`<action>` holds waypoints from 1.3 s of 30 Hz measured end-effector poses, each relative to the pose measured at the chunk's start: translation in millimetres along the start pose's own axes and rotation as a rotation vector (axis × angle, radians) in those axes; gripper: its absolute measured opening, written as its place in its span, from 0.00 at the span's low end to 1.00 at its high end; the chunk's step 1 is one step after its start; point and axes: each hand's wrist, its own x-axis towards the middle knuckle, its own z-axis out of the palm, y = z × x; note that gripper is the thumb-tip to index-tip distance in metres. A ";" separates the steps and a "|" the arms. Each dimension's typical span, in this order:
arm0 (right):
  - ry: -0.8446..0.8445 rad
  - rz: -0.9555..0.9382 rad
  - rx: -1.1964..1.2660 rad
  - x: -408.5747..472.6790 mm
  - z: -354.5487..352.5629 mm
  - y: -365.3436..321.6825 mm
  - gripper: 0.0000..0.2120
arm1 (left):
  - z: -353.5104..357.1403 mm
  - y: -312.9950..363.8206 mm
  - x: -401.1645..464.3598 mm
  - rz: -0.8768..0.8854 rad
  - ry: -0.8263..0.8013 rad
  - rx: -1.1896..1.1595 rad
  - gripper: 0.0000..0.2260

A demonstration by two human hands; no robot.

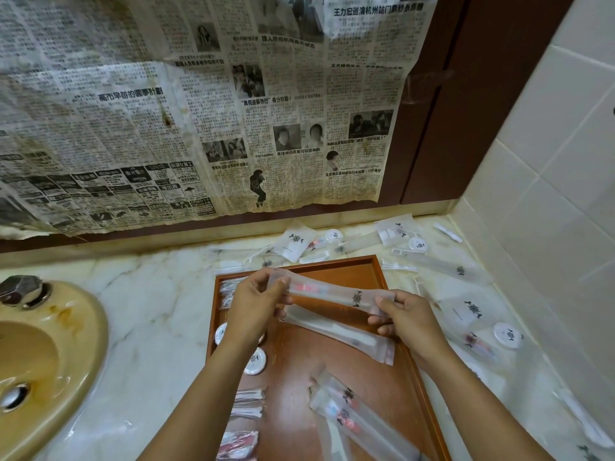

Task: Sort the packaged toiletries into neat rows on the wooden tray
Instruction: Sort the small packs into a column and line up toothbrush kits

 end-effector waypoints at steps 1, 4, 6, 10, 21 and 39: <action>-0.006 0.005 0.006 0.1 0.7 -0.4 0.06 | -0.2 -1.4 0.9 -0.008 0.018 -0.005 0.05; -0.023 0.010 0.027 1.4 1.3 -0.7 0.05 | -1.5 -4.2 3.8 -0.033 0.058 0.005 0.05; -0.034 0.016 0.046 2.5 0.3 0.9 0.05 | -2.0 -4.2 4.2 -0.031 0.054 0.046 0.05; -0.075 0.054 0.077 4.2 3.0 6.0 0.06 | -2.9 -1.2 6.5 -0.035 0.052 0.095 0.03; -0.168 0.062 0.138 5.4 9.4 -1.3 0.05 | 2.0 1.6 9.9 0.001 0.128 0.060 0.13; -0.081 0.040 0.253 3.8 18.3 -7.0 0.05 | 44.3 -11.3 5.2 -0.218 0.153 -0.423 0.09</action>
